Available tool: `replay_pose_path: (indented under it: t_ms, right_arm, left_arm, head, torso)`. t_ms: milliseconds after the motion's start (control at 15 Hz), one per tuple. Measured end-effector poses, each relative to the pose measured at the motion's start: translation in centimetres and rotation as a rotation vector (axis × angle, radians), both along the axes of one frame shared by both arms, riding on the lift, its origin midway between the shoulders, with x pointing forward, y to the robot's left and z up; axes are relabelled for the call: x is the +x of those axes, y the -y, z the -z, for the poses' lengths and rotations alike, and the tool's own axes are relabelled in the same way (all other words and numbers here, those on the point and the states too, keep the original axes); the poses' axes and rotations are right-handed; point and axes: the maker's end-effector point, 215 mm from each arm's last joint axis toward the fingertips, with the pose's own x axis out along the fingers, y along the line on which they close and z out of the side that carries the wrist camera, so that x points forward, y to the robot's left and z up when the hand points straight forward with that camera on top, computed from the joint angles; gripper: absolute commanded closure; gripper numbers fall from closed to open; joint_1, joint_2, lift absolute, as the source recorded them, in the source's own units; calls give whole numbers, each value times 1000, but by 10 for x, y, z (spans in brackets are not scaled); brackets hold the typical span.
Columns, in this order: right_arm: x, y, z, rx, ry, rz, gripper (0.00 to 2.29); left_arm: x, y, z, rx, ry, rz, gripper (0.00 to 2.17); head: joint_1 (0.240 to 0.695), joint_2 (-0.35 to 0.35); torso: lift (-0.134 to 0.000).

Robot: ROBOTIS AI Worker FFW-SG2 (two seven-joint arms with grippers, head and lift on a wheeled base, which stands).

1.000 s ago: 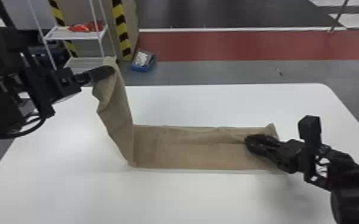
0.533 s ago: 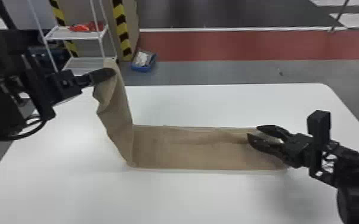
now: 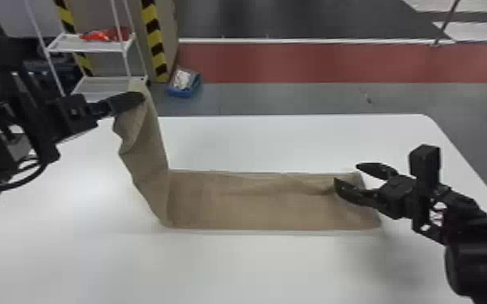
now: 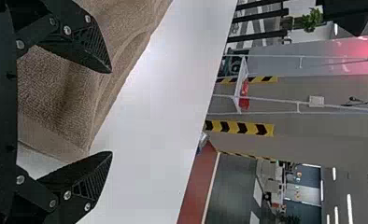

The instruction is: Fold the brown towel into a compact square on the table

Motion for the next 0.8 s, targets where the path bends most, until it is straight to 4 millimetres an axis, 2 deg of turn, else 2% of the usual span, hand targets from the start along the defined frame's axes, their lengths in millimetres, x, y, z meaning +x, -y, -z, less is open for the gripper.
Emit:
replay_pose_path:
  t_ms: [467, 667, 733, 800]
  right_arm:
    - [2, 19, 10, -17, -19, 26, 475]
    - [1, 17, 15, -19, -34, 18, 677]
    - [0, 16, 16, -19, -39, 16, 826]
    - [0, 16, 17, -18, -44, 13, 853]
  left_arm:
    - [1, 0, -2, 5, 3, 2, 1791]
    - [1, 1, -1, 9, 2, 4, 1791]
    - [1, 1, 0, 9, 1, 4, 1791]
    - [0, 1, 0, 9, 0, 4, 1791]
  head:
    - [695, -20]
    - [695, -22]
    - [695, -21]
    - [695, -20]
  torso:
    - [-128]
    - [-128]
    - [-128]
    - [-128]
